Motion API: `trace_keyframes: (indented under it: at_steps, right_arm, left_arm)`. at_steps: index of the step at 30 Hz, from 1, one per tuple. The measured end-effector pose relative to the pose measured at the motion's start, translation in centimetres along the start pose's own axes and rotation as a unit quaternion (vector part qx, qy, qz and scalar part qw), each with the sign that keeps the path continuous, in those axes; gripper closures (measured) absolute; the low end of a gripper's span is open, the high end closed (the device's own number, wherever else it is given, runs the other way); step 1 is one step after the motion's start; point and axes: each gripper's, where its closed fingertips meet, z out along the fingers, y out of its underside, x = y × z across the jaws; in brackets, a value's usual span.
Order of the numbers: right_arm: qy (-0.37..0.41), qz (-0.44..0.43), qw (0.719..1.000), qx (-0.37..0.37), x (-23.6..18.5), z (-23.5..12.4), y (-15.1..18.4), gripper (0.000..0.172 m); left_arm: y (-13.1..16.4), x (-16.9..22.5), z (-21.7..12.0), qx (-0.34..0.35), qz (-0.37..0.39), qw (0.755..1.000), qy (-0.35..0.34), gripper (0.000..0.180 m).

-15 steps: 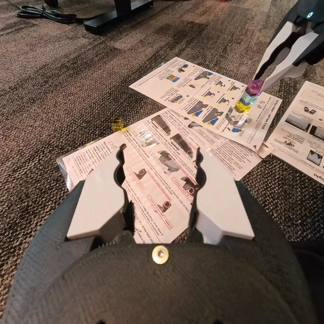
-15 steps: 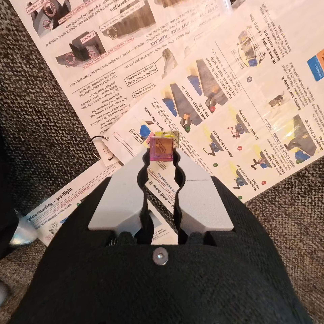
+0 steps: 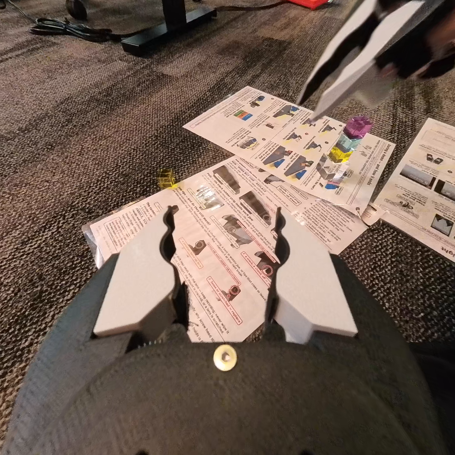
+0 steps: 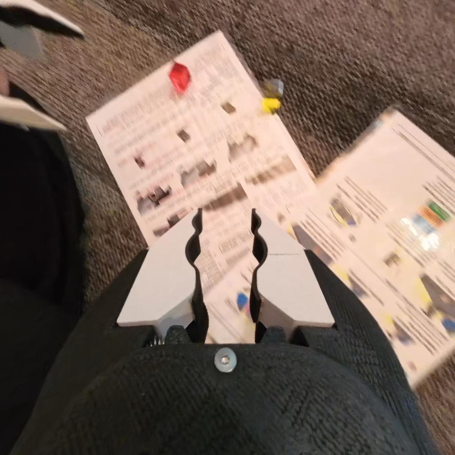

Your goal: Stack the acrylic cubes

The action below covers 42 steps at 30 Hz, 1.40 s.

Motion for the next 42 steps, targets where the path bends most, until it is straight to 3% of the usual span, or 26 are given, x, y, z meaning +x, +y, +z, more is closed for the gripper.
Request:
trace_keyframes:
  at_steps: [7, 10, 16, 19, 23, 26, 29, 38, 42]
  right_arm:
    - [-0.025, -0.017, 0.999, 0.017, -6.4, 15.1, -7.4, 0.125]
    - [-0.006, -0.01, 0.999, 0.031, -7.6, 19.7, -9.6, 0.114]
    - [0.062, 0.079, 0.993, 0.06, -7.9, 24.3, -11.1, 0.114]
    - [0.102, 0.086, 0.99, 0.049, -7.5, 25.2, -10.5, 0.123]
    - [0.126, 0.106, 0.986, 0.036, -6.4, 25.8, -9.8, 0.147]
    - [0.128, 0.112, 0.985, 0.026, -5.8, 25.2, -9.2, 0.147]
    - [0.146, 0.087, 0.985, 0.012, -4.3, 22.3, -7.9, 0.147]
    - [0.163, 0.162, 0.969, 0.085, 0.0, 5.3, -2.5, 0.147]
    - [0.196, 0.193, 0.955, 0.109, 1.5, -1.4, 1.6, 0.147]
  left_arm:
    - [-1.0, -0.3, -1.0, 0.042, -0.005, 0.999, -0.015, 0.101]
    - [-2.1, -0.6, -1.5, 0.078, -0.008, 0.997, -0.026, 0.105]
    - [-3.6, -2.4, -3.6, 0.148, -0.048, 0.986, -0.054, 0.107]
    - [-3.6, -2.5, -3.6, 0.15, -0.053, 0.986, -0.055, 0.107]
    - [-3.5, -2.2, -3.5, 0.144, -0.048, 0.987, -0.052, 0.107]
    - [-3.4, -2.2, -3.5, 0.14, -0.051, 0.987, -0.051, 0.107]
    - [-3.4, -2.2, -3.4, 0.136, -0.057, 0.988, -0.051, 0.107]
    - [-3.3, -1.7, -2.9, 0.122, -0.056, 0.99, -0.039, 0.107]
    - [-3.4, -1.5, -3.0, 0.121, -0.057, 0.99, -0.037, 0.107]
